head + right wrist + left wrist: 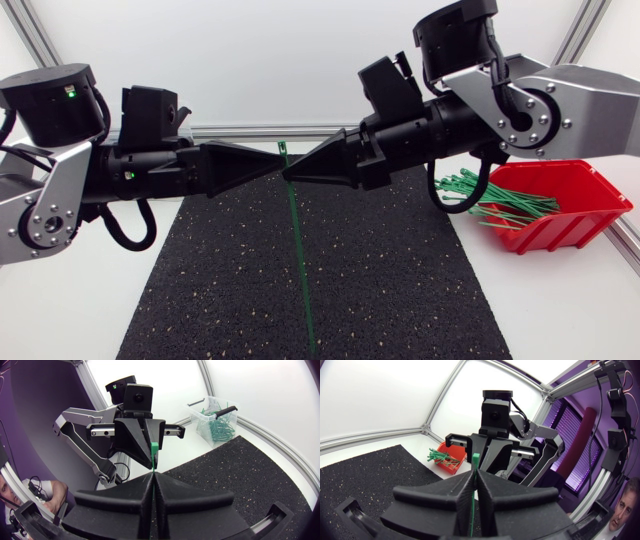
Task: Take a green cable tie from the red box, thread the tail through the head to close it, then place it in the transparent bin on the left.
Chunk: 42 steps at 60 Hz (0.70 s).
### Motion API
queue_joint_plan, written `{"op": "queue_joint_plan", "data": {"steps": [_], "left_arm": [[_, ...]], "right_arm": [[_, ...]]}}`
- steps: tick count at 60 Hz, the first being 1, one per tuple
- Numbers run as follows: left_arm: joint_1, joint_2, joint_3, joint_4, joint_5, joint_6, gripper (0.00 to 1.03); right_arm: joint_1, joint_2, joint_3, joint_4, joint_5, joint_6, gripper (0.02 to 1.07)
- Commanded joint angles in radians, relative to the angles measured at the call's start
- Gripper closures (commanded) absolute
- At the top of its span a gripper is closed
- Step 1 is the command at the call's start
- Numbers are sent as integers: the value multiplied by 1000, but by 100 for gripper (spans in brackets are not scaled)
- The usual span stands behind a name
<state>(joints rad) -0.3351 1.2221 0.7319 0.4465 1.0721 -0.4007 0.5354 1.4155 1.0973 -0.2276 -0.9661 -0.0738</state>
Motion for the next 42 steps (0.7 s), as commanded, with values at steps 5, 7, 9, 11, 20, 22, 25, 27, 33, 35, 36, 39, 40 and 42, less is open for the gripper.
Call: {"op": "queue_joint_plan", "data": {"steps": [5, 7, 9, 11, 20, 22, 25, 27, 33, 35, 36, 39, 40, 42], "left_arm": [[-21, 4, -14, 26, 19, -24, 96], [-22, 5, -14, 26, 19, -24, 96], [-21, 4, -14, 26, 19, -24, 96], [-22, 4, -14, 26, 19, -24, 95], [-21, 5, -14, 26, 19, -24, 89], [-21, 5, -14, 26, 19, -24, 88], [-21, 5, -14, 26, 19, -24, 88], [-22, 7, -14, 27, 19, -24, 88], [-21, 10, -12, 27, 19, -24, 88], [-21, 11, -11, 27, 19, -24, 89], [-21, 13, -11, 27, 19, -24, 89], [-21, 14, -11, 27, 19, -24, 89], [-21, 14, -11, 27, 19, -24, 89], [-21, 14, -11, 27, 19, -24, 89]], "right_arm": [[11, -9, -20, 11, 3, 23, 101], [11, -9, -20, 10, 3, 23, 101], [12, -7, -20, 11, 3, 23, 101], [15, -6, -20, 11, 3, 23, 101], [18, -4, -20, 11, 3, 22, 101], [18, -3, -20, 11, 3, 22, 101], [18, -3, -20, 11, 3, 22, 101], [18, -3, -20, 11, 3, 23, 101], [18, -3, -20, 11, 3, 23, 101], [18, -3, -20, 11, 3, 23, 101], [18, -3, -20, 11, 3, 23, 101], [18, -3, -20, 11, 3, 22, 101], [18, -3, -20, 11, 3, 23, 101], [18, -3, -20, 11, 3, 22, 101]]}}
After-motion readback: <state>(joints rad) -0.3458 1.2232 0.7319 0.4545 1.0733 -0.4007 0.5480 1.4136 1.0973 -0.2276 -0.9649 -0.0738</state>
